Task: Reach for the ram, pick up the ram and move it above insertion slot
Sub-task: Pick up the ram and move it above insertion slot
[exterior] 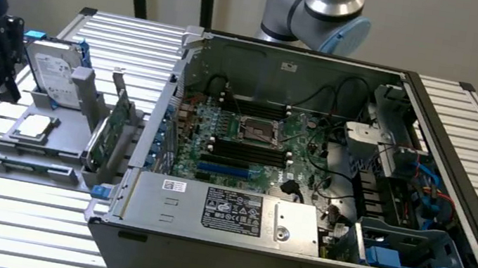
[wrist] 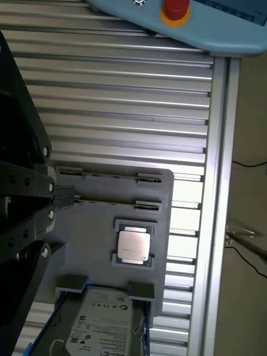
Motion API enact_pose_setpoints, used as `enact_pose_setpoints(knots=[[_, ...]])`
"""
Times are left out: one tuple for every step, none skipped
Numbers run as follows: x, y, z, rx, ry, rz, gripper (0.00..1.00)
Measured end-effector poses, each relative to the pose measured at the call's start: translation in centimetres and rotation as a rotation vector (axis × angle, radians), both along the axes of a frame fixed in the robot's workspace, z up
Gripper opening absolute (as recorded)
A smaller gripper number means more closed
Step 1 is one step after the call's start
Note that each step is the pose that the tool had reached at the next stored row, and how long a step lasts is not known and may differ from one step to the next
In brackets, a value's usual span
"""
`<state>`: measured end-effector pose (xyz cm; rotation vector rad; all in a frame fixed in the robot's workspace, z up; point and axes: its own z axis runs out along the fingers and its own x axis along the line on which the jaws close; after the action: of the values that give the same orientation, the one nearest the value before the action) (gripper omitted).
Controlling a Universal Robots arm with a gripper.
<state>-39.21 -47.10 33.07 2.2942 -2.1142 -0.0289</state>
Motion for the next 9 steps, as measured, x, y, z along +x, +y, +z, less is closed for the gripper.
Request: enact_pose_setpoints(knots=[[0.00, 0.00, 0.00, 0.0000, 0.0000, 0.000, 0.11], [0.00, 0.00, 0.00, 0.0000, 0.0000, 0.000, 0.11], [0.00, 0.00, 0.00, 0.0000, 0.0000, 0.000, 0.12], [0.00, 0.00, 0.00, 0.0000, 0.0000, 0.000, 0.12], [0.00, 0.00, 0.00, 0.0000, 0.0000, 0.000, 0.18], [0.00, 0.00, 0.00, 0.0000, 0.0000, 0.000, 0.24], [0.00, 0.00, 0.00, -0.0001, 0.0001, 0.000, 0.24], [0.00, 0.00, -0.01, -0.0001, 0.0002, 0.000, 0.30], [0.00, 0.00, -0.03, -0.0001, 0.0001, 0.000, 0.36]])
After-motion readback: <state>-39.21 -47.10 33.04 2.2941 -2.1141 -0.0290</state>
